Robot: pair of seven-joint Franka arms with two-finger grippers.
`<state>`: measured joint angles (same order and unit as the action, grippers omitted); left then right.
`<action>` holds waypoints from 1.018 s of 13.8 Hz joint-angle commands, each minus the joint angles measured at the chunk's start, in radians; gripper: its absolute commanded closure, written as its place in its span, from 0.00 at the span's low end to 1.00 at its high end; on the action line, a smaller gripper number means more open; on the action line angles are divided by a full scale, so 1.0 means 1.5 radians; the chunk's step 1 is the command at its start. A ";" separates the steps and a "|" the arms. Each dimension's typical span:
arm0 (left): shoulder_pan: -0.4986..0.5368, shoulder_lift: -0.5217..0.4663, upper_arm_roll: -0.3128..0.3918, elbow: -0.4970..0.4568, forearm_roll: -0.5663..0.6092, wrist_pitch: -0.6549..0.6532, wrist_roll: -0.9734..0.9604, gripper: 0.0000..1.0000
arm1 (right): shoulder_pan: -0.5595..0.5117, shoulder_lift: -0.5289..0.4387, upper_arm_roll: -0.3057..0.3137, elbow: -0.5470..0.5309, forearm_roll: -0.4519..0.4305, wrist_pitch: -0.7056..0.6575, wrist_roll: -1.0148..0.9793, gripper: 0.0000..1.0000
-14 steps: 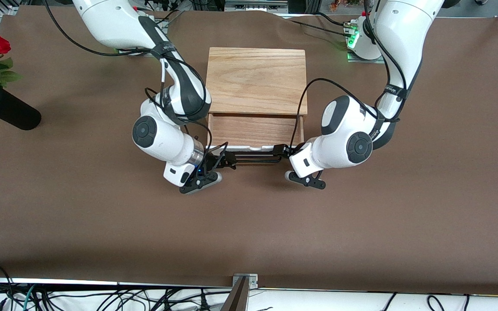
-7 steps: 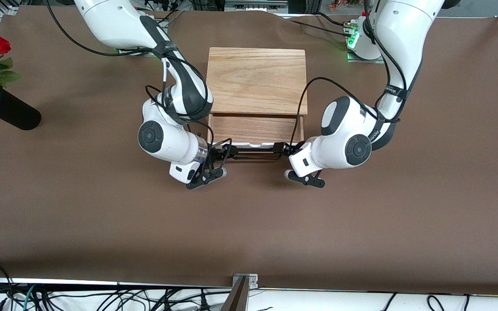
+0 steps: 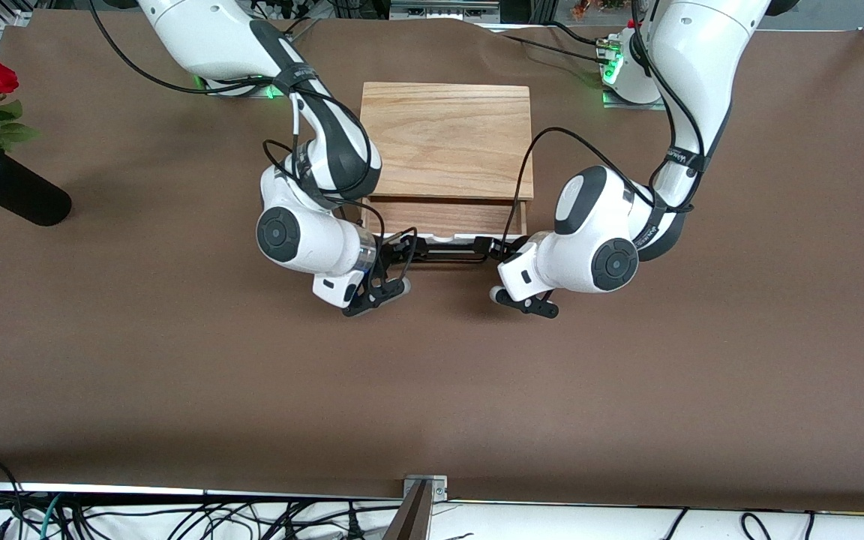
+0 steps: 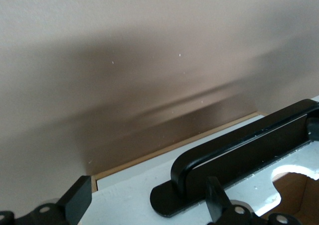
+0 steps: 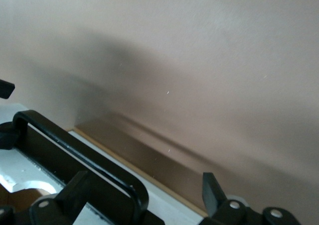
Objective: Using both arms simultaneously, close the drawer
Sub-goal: 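Push the drawer front into the cabinet with both grippers together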
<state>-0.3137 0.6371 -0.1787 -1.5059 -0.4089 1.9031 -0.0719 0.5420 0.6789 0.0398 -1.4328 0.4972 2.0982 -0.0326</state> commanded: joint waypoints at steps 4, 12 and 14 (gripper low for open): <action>-0.001 -0.002 -0.001 -0.015 -0.007 -0.103 0.017 0.00 | 0.003 -0.002 0.001 0.008 0.013 -0.101 -0.002 0.00; 0.006 -0.002 -0.001 -0.018 -0.016 -0.162 0.023 0.00 | 0.004 -0.003 0.001 0.009 0.012 -0.220 -0.002 0.00; 0.005 -0.002 -0.001 -0.019 -0.016 -0.162 0.023 0.00 | 0.004 -0.003 0.002 0.009 0.012 -0.240 -0.001 0.00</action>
<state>-0.3126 0.6406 -0.1840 -1.5140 -0.4090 1.6770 -0.0672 0.5471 0.6786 0.0398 -1.4265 0.4997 1.7898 -0.0326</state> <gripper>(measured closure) 0.000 0.000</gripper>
